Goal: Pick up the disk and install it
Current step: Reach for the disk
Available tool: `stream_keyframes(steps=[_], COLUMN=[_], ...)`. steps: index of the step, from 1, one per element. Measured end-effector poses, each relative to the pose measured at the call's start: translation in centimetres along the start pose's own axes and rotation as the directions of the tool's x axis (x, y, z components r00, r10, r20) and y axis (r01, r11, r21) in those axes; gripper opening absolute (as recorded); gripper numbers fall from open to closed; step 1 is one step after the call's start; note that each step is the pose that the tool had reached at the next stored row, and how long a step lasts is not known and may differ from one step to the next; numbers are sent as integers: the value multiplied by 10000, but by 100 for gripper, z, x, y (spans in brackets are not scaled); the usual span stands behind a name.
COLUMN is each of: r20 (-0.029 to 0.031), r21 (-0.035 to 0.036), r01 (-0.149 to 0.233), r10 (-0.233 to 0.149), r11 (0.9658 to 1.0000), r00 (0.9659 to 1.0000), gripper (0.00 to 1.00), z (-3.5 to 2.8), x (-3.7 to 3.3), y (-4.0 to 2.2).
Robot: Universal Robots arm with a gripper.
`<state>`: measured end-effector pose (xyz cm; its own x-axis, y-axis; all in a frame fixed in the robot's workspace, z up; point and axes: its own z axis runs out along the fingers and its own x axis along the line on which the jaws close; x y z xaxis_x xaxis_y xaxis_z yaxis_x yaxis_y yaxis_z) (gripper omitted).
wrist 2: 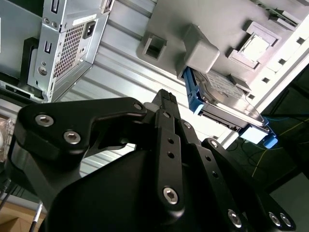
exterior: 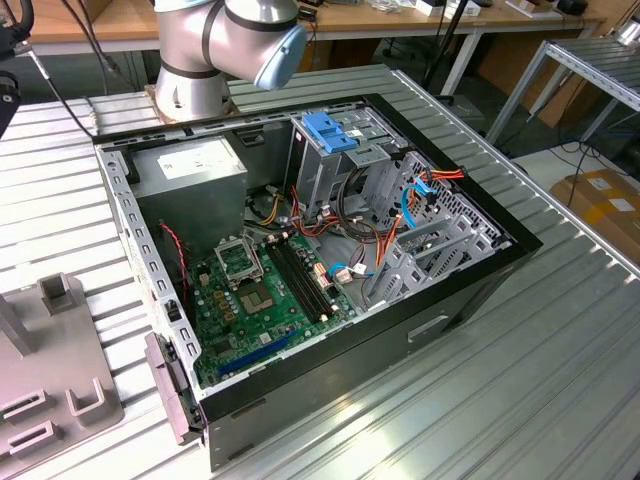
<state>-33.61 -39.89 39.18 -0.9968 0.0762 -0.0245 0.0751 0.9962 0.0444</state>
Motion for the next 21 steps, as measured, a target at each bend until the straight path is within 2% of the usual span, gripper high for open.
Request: stream_keyframes(steps=[14, 21], r20=[0, 0], r21=[1, 1], r01=[0, 0], r10=[0, 0], r11=[10000, 10000], r00=[10000, 10000], gripper=[11, 11], z=[-1, -1], x=[8, 70], y=[-1, -5])
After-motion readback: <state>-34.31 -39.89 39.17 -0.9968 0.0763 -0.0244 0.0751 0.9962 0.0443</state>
